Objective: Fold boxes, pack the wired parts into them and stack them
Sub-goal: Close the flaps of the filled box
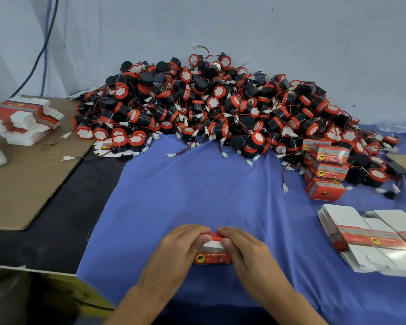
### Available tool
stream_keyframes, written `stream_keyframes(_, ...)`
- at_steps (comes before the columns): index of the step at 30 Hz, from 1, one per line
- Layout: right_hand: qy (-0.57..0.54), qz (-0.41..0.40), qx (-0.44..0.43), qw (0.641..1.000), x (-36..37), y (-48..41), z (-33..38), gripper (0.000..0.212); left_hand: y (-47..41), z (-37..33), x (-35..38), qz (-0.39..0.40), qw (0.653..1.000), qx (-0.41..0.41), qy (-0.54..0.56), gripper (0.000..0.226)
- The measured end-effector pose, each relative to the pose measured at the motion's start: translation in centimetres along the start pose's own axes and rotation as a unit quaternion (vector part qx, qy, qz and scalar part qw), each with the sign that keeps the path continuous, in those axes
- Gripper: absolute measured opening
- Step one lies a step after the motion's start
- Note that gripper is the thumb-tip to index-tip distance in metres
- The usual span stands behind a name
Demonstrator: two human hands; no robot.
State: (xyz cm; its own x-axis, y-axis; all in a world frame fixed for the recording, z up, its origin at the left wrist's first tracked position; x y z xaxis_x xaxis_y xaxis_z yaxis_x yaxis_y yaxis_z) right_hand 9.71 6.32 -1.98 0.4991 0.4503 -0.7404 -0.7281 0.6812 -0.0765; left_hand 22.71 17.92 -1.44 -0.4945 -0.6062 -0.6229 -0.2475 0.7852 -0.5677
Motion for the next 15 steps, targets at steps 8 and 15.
stream_keyframes(8, -0.002, 0.056, -0.017, 0.998, 0.4, -0.2, 0.2, 0.051, 0.1, 0.3, 0.3, 0.041, 0.998, -0.015, 0.046, 0.037)
stream_keyframes(15, 0.009, 0.093, -0.019, 0.995, 0.3, 0.3, -0.7, 0.043, 2.5, 2.3, 1.7, 0.147, 0.98, -0.084, 0.101, 0.079)
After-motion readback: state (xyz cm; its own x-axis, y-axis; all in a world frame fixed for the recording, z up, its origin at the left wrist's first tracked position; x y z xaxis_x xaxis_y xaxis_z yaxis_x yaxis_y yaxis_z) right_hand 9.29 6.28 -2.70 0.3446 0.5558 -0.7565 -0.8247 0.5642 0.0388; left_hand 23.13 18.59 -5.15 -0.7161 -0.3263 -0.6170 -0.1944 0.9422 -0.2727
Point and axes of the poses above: each hand's wrist, its own y-axis away from the middle knuckle, its own x-axis out of the palm, z = x × y, the point moved 7 cm from there along -y, towards the middle knuckle, and after that the axes turned 14 degrees about x, right-handed, at the moved point
